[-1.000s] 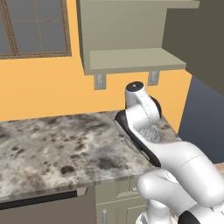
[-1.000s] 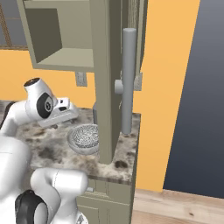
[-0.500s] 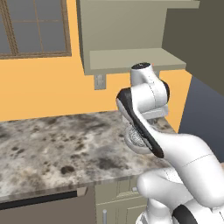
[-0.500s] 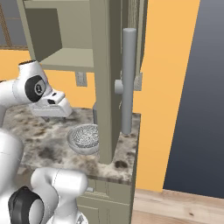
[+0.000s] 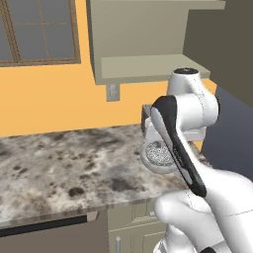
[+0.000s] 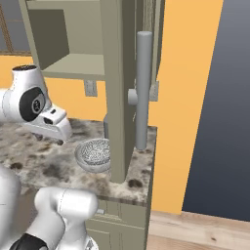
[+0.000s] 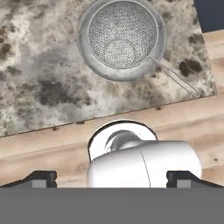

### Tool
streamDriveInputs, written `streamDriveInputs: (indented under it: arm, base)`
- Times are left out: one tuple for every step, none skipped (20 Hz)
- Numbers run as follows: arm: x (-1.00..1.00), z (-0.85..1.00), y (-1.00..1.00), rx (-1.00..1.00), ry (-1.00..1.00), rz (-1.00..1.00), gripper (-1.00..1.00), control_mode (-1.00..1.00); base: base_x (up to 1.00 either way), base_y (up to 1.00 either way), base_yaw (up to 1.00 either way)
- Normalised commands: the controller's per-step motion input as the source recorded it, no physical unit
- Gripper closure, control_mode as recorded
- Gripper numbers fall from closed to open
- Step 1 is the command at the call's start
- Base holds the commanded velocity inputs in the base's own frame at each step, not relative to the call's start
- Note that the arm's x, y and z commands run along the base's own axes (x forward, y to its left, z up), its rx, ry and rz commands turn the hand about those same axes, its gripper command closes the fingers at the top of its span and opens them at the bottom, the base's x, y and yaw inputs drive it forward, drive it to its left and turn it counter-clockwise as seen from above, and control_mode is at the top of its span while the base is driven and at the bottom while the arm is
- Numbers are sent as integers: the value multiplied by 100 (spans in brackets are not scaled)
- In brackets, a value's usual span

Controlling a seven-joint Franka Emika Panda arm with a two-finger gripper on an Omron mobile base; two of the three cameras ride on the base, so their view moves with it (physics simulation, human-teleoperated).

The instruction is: Open the cabinet and setup a tea strainer by placing it in the bowl upright.

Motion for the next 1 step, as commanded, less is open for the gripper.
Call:
streamDriveInputs:
  arm:
    - [-81, 7, 0, 0, -12, 0, -100, -100]
  base:
    - [0, 0, 0]
